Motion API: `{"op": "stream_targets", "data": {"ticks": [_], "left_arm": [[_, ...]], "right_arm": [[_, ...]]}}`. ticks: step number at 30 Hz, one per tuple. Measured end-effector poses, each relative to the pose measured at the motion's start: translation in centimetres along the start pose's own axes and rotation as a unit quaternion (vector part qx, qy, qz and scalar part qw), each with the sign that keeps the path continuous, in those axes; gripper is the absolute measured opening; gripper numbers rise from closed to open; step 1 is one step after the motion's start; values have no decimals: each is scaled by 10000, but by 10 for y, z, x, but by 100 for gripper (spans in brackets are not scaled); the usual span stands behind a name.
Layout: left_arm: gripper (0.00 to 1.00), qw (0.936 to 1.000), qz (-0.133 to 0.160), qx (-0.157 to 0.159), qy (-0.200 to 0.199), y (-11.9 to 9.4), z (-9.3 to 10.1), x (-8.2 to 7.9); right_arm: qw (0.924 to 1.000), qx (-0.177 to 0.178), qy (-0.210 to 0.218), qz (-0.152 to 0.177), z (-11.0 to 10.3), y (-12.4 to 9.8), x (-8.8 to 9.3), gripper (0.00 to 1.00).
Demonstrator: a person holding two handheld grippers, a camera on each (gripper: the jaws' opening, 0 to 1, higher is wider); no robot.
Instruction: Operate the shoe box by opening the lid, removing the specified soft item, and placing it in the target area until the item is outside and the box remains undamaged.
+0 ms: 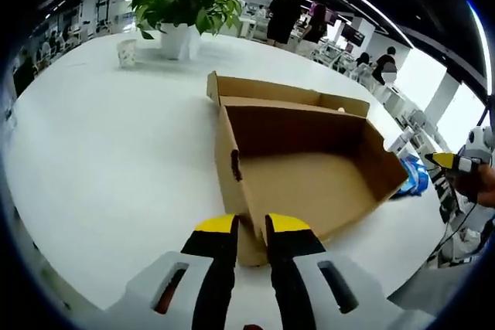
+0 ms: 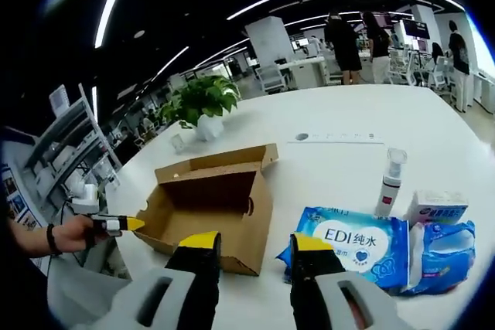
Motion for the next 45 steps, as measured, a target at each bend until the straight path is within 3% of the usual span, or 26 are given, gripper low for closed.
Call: {"op": "stream_targets", "data": {"ticks": [7,24,33,40,45], "left_arm": [[11,9997,136,-180,-23,-3,-3,1],[11,9997,182,-149,-63,-3,-4,0],[12,9995,212,-134,-172,-2,-6,0],[12,9996,191,-120,-159,-4,-4,1],[12,9996,195,-111,-194,-6,-4,1]], "right_arm": [[9999,39,62,87,-2,30,-21,33],[10000,69,23,8,1,111,-61,33],[9998,134,39,-141,5,148,-69,33],[9988,182,-93,-439,13,183,-63,33],[9988,219,-17,-445,19,207,-68,32]]}}
Point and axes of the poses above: the point that each gripper's makers call its tool centre point, and the gripper's own axes: y roughly forward along the fingers, z roughly to its right, x roughly out of its underside, the point moved 4 cm from there along -y, roughly backward along the fingers, and after that the axes turned 8 degrees about z, right-handed, at the moved point
